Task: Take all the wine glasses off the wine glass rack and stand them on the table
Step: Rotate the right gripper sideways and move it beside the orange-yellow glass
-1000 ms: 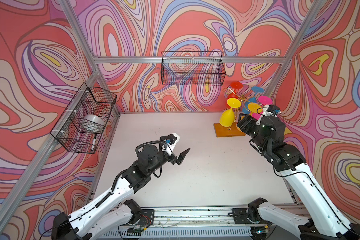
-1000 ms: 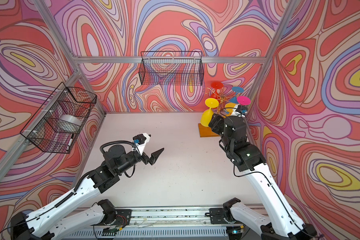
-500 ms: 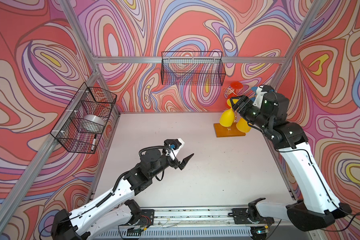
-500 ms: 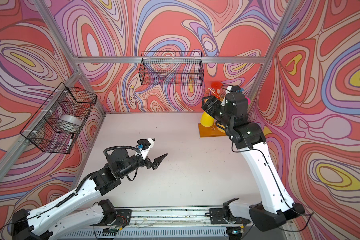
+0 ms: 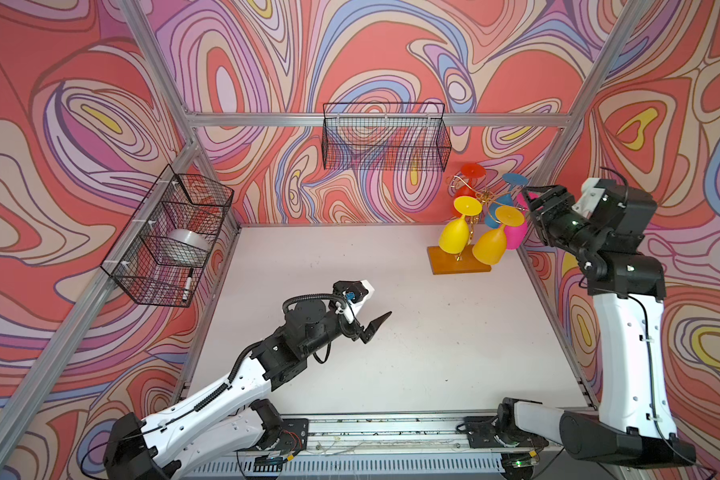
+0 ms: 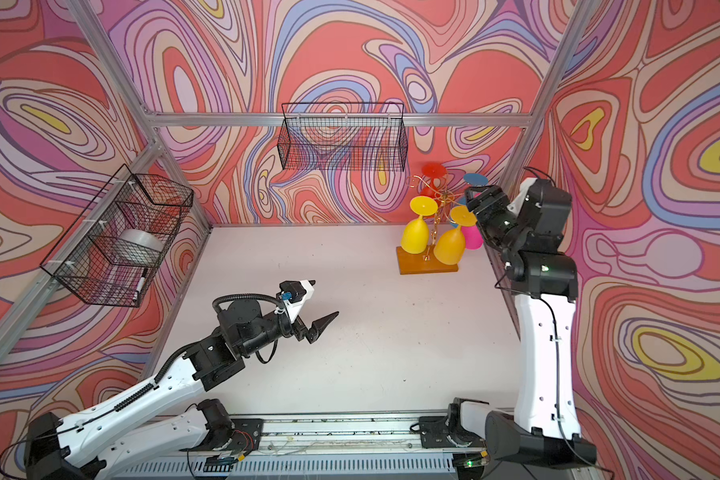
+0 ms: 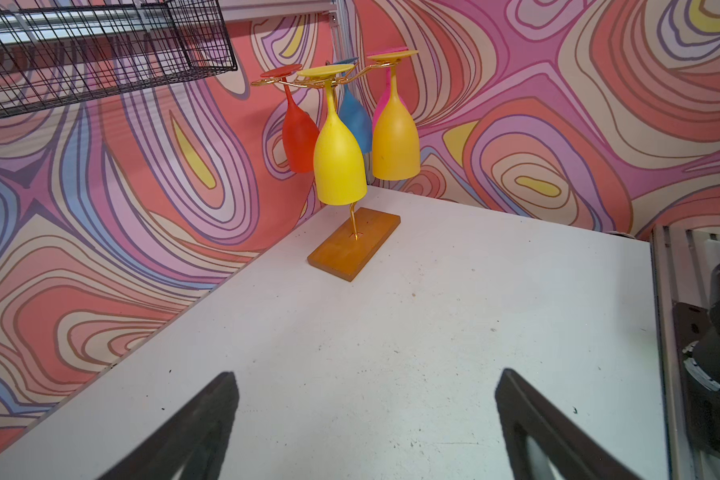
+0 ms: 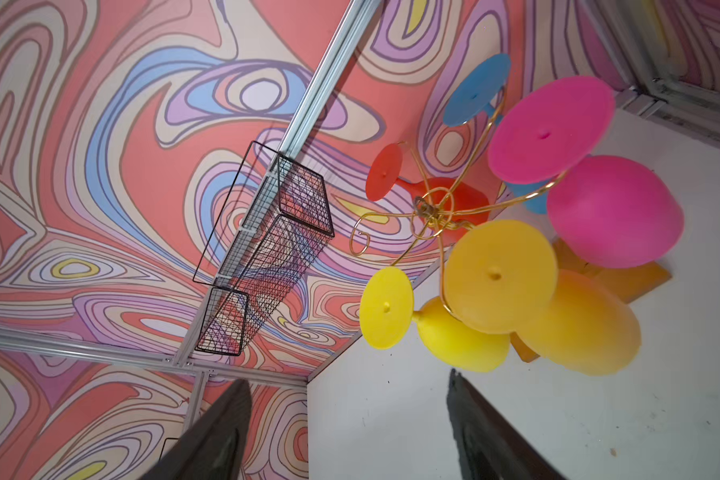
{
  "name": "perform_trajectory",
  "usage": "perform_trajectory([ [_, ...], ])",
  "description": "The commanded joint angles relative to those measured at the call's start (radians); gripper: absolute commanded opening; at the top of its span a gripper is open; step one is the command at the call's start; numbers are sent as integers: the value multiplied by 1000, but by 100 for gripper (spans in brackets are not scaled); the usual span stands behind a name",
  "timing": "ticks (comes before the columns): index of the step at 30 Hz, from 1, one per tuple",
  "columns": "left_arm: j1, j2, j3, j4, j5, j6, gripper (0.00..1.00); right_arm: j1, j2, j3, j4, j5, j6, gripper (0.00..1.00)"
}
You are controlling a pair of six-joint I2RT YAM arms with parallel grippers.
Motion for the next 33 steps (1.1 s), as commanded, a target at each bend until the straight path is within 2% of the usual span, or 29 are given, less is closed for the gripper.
perform_trajectory([
  [1,-5,-4,-16,29,-3,27,97,-97,-54,-98,51,-135,76,78],
  [6,-6,-9,-27,60,-1,-15,99,-216,-104,-283,207,-292,177,73],
  [11,7,0,-32,93,20,-69,100,-244,-138,-412,300,-337,212,72],
  [15,49,0,-43,142,83,-134,100,-246,-147,-502,428,-361,261,70],
  [20,150,5,-66,264,209,-280,100,-246,-115,-504,477,-374,263,69],
  [23,200,22,-77,340,276,-361,100,-246,-93,-512,512,-387,270,64],
  [26,212,38,-76,371,304,-377,100,-247,-72,-512,532,-384,267,62],
  [33,214,22,-68,338,294,-360,100,-247,-17,-496,560,-387,273,57],
])
